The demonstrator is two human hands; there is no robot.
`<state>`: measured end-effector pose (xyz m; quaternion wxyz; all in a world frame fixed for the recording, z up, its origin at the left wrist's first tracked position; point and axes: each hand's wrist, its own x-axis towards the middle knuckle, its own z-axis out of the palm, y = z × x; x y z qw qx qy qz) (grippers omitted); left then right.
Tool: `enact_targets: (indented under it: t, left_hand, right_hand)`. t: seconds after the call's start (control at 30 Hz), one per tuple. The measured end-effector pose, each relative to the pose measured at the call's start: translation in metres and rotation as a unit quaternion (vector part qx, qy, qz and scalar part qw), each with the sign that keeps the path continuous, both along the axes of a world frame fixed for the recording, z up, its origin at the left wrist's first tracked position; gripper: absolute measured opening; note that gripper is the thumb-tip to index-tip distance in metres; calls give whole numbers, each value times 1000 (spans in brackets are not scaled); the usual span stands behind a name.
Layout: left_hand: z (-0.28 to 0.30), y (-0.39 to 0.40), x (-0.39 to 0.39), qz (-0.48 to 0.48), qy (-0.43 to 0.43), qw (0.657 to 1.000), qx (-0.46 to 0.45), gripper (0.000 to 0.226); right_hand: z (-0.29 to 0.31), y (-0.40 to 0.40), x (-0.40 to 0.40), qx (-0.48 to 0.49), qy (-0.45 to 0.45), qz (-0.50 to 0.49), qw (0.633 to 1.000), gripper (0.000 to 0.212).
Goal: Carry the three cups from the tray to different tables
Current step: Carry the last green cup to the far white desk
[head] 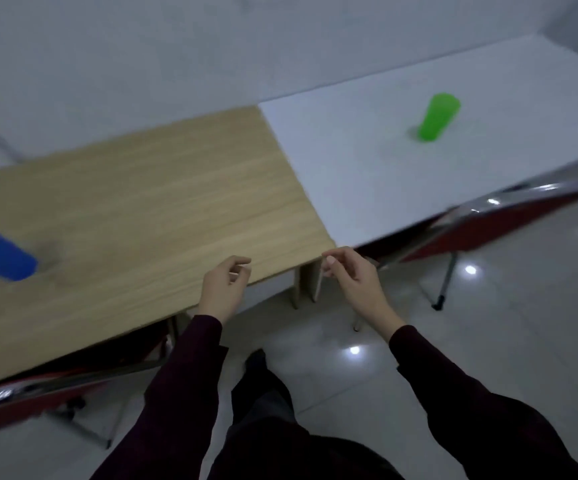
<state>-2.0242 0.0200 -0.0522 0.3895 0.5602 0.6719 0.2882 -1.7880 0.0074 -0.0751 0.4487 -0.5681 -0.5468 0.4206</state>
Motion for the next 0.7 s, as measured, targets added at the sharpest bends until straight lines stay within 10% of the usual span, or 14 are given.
enact_targets:
  t: [0.33, 0.7]
  left_hand:
    - [15, 4, 249, -378, -21, 925, 7, 19]
    - [27, 40, 496, -572, -58, 818, 4, 17]
  right_hand:
    - [-1, -120, 184, -24, 28, -329, 944, 16]
    - [12, -146, 352, -20, 19, -559, 829, 18]
